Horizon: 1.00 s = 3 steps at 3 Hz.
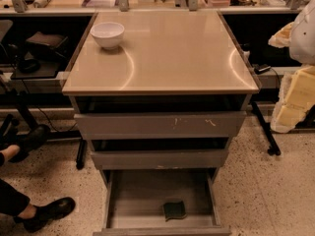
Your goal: Pick sponge from bottom drawer and place on counter
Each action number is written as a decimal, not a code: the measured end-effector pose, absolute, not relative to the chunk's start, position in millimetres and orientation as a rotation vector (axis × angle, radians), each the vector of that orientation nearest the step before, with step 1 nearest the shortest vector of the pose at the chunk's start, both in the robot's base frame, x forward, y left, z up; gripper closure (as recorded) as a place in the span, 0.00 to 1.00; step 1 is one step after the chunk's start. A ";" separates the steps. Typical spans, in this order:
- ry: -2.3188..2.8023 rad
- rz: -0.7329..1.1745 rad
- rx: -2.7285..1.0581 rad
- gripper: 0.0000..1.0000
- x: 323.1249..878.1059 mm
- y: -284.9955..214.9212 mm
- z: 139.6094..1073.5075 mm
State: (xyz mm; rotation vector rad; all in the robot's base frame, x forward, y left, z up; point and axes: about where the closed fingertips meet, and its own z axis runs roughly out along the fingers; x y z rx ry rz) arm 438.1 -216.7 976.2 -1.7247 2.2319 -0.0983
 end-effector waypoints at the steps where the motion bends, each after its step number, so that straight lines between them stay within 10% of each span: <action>1: 2.232 -0.098 -1.725 0.00 438.2 -216.6 976.1; 3: 2.134 0.011 -1.749 0.00 436.0 -185.4 916.4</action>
Offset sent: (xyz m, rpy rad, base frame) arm 0.0047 0.0080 -0.0331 0.0451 -0.0198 0.0130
